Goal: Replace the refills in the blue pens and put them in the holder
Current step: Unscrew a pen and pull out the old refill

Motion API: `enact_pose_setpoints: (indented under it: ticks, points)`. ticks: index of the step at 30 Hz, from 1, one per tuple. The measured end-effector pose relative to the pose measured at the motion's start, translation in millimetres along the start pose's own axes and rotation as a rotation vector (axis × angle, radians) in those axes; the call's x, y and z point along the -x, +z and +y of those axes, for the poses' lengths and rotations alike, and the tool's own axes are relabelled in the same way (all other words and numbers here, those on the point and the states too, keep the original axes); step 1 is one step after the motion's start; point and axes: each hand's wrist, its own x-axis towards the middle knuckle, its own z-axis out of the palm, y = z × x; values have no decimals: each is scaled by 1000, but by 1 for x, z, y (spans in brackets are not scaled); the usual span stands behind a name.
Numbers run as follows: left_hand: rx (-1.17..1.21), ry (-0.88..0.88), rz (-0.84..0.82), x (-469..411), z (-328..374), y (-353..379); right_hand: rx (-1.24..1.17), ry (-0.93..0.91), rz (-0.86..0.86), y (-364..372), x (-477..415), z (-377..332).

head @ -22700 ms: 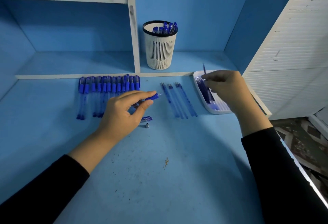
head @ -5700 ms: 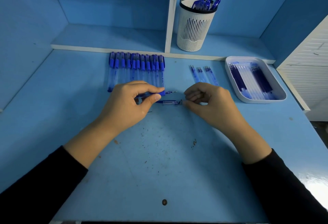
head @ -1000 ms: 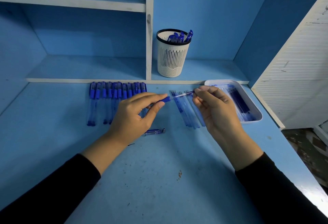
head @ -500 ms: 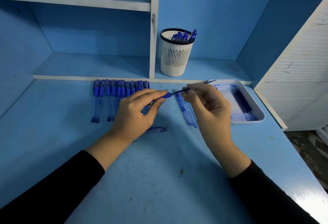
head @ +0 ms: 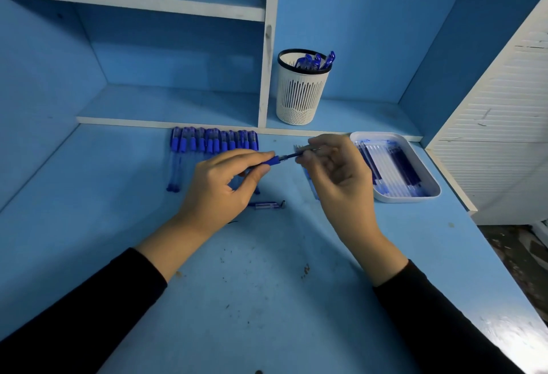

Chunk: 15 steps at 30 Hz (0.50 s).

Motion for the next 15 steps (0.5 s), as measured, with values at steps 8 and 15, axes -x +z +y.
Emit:
enact_pose_setpoints:
  ticks: [8,15]
  points:
    - [-2,-37,-51,12,5,-18,84,25,-172,3,6,-2]
    - [64,-146,-66,20,1,-30,107,308,-291,-15,1,-3]
